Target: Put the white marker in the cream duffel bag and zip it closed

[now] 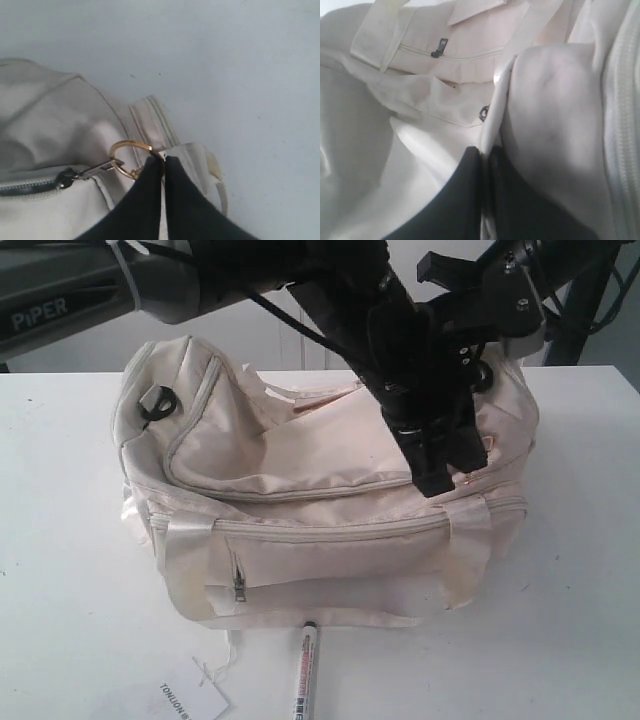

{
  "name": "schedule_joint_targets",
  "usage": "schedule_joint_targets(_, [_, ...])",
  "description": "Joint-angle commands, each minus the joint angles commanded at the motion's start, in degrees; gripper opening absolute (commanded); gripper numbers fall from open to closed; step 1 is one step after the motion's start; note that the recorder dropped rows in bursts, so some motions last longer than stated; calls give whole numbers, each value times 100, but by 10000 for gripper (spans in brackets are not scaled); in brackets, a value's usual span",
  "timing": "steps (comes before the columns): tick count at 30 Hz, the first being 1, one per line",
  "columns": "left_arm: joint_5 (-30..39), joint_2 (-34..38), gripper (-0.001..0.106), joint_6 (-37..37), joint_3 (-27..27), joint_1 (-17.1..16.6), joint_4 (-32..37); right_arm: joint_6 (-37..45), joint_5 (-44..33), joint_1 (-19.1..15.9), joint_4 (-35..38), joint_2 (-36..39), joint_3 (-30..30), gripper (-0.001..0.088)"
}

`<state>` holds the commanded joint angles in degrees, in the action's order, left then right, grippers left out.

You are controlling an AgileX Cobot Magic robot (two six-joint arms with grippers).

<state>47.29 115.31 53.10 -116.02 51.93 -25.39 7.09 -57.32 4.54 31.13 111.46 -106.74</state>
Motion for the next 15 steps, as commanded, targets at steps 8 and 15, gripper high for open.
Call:
schedule_joint_targets(8, [-721, 0, 0, 500, 0, 261, 1317, 0, -23, 0, 11, 0, 0, 0])
schedule_joint_targets(15, [-721, 13, 0, 1042, 10, 349, 1953, 0, -33, 0, 11, 0, 0, 0])
